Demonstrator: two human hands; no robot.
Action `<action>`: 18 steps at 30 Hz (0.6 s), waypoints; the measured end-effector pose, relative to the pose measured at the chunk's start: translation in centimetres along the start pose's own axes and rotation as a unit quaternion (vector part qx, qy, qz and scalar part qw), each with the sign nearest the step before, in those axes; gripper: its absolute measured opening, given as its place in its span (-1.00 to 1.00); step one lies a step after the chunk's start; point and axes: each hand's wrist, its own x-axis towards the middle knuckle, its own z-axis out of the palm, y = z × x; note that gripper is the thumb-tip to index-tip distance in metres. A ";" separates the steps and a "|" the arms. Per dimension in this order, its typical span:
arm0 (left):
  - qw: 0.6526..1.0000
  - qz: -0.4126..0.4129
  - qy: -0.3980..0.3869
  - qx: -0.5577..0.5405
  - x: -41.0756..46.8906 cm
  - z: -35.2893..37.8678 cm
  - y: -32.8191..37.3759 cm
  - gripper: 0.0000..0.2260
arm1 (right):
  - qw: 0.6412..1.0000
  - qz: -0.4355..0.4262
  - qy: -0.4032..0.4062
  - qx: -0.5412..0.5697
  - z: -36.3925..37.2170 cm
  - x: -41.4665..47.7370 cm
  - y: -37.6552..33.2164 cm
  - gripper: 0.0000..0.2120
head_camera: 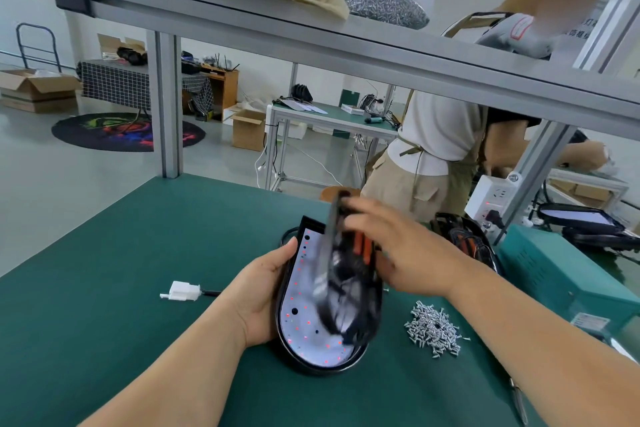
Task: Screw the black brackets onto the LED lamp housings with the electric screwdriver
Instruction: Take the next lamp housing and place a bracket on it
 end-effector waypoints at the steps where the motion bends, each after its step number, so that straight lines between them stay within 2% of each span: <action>1: 1.000 0.002 -0.009 -0.013 0.0 0.1 0.0 -0.53 | 0.997 -0.006 -0.061 -0.042 0.0 0.5 -0.5 -0.44; 3: 1.000 0.007 -0.020 -0.021 -0.1 0.3 -0.1 -0.53 | 0.985 0.016 -0.149 -0.084 0.5 1.4 -1.3 -0.38; 5: 1.000 0.007 -0.012 -0.014 -0.1 0.3 -0.1 -0.51 | 0.975 0.035 -0.195 -0.103 0.9 1.9 -1.7 -0.32; 11: 1.000 0.019 0.014 -0.012 0.0 -0.1 -0.1 -0.47 | 0.975 0.051 -0.179 -0.118 2.5 2.5 -2.5 -0.27; 14: 0.999 0.044 -0.014 -0.006 -0.2 0.2 -0.3 -0.58 | 0.976 0.065 -0.177 -0.108 3.2 2.2 -2.6 -0.22; 16: 0.996 0.084 0.003 0.011 0.0 0.1 -0.5 -0.57 | 0.987 0.108 -0.118 -0.021 3.1 1.6 -2.6 -0.21; 17: 0.995 0.095 0.014 0.020 -0.1 0.1 -0.5 -0.53 | 0.985 0.157 -0.043 0.053 3.1 1.2 -2.7 -0.22; 18: 0.994 0.102 0.017 0.025 -0.1 0.2 -0.6 -0.52 | 0.965 0.221 0.052 0.130 3.2 0.7 -3.0 -0.27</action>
